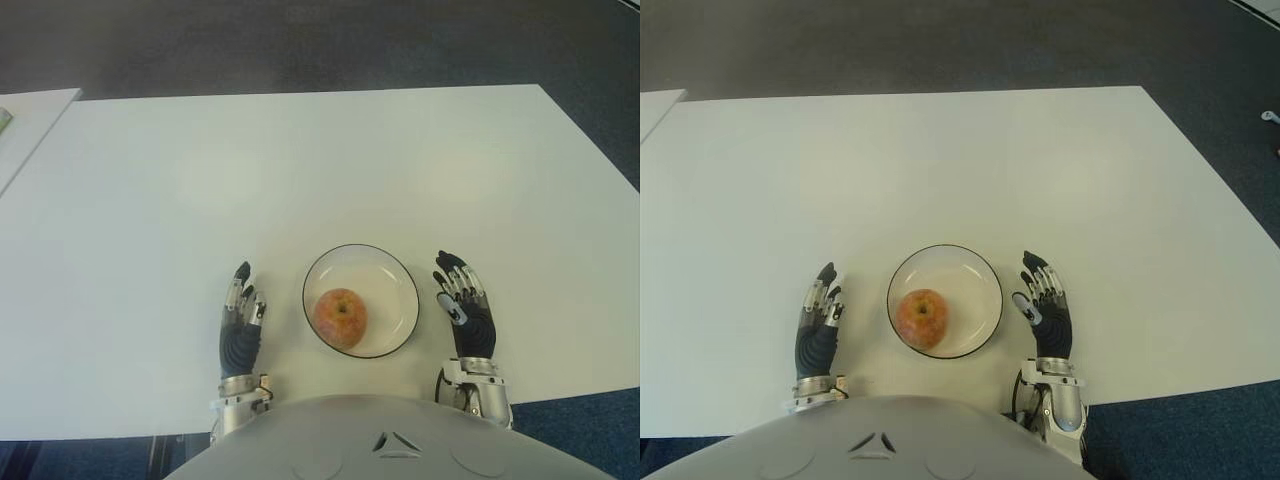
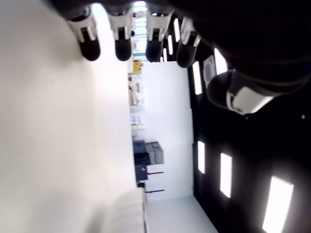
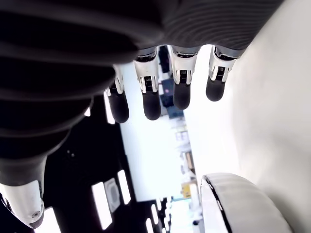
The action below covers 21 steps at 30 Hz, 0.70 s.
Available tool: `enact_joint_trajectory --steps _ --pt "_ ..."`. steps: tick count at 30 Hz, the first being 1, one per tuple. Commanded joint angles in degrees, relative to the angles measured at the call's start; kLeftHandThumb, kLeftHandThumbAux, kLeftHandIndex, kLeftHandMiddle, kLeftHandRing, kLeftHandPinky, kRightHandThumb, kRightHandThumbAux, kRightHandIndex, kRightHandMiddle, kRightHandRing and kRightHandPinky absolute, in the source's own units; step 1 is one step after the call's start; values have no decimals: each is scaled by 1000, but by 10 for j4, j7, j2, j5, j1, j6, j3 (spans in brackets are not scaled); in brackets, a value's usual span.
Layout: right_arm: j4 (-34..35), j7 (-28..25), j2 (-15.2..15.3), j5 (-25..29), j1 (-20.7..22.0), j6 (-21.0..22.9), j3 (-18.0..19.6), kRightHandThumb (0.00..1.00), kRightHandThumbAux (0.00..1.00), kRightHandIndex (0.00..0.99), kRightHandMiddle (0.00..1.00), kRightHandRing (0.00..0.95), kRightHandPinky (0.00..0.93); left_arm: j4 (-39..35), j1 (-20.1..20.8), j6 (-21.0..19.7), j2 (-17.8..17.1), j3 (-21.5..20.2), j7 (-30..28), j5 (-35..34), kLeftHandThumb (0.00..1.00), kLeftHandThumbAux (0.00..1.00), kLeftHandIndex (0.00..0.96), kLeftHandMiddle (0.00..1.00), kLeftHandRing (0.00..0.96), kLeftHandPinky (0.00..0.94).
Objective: Put the apples into the plate.
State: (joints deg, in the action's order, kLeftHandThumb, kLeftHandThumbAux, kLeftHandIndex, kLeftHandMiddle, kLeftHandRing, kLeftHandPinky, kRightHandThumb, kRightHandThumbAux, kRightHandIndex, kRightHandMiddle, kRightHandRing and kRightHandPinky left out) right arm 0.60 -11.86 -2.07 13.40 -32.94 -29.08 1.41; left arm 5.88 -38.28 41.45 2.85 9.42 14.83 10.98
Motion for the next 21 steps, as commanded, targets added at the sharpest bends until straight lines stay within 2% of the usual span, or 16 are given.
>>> enact_joint_trajectory --steps 1,4,8,12,17,21 --pt "70 12 5 -16 -45 59 -22 268 613 145 149 73 54 13 -7 18 3 21 -11 14 37 376 156 79 61 119" --pt "125 14 17 -27 -69 94 -32 263 614 126 136 63 53 -5 -13 26 2 29 -12 29 31 381 172 89 71 124" --pt "150 12 31 -29 -75 125 -34 259 615 100 113 48 37 1 -13 35 -1 32 -9 39 26 387 190 106 85 138" --pt "172 5 47 -29 -66 170 -33 251 615 62 70 19 14 3 -19 45 -6 43 -16 45 11 387 179 120 104 161" --pt "181 3 54 -33 -57 200 -28 236 616 38 42 3 9 3 -14 45 -10 49 -22 38 3 391 170 141 132 194" --pt "191 3 68 -42 -52 234 -21 202 620 19 22 0 7 4 -6 31 -8 51 -35 11 5 396 175 166 161 220"
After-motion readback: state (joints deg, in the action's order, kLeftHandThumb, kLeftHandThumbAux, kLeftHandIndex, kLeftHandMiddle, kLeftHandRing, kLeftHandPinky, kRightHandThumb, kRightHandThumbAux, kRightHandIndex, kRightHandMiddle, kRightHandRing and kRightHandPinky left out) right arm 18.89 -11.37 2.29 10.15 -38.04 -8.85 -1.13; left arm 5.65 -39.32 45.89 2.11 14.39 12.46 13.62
